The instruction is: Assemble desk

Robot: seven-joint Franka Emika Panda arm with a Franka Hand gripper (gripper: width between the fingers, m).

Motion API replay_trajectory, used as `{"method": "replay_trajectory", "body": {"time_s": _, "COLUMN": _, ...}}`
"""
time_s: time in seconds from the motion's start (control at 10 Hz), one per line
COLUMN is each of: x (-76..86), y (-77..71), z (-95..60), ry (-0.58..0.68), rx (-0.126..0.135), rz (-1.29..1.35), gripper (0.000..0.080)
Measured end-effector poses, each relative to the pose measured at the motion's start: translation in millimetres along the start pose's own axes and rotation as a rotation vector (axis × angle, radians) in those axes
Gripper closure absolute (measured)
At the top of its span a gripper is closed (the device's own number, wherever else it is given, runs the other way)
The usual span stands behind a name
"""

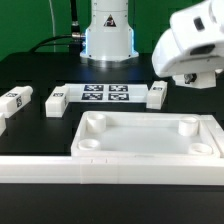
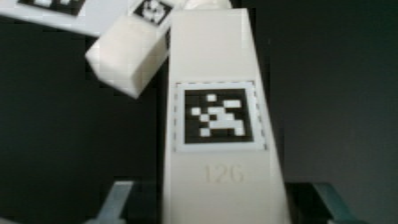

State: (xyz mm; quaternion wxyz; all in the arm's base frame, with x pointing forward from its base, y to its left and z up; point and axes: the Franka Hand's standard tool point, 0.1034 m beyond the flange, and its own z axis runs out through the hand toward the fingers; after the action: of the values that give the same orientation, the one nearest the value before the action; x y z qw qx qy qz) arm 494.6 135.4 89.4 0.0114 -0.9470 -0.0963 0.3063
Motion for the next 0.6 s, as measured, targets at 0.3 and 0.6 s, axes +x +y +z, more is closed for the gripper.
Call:
{"method": "replay_trajectory", "body": {"time_s": 0.3, "x": 9.6, "y": 9.2, "z": -42.2, "ry": 0.190, "rx": 0.000, "rz": 0.009, "gripper": 0.0509}}
{"method": "replay_trajectory", "body": {"time_s": 0.6, "x": 17.5, "y": 9.5, "z": -44.8, "ry": 0.399, "rx": -0.008, "rz": 0.010, "gripper": 0.0509}}
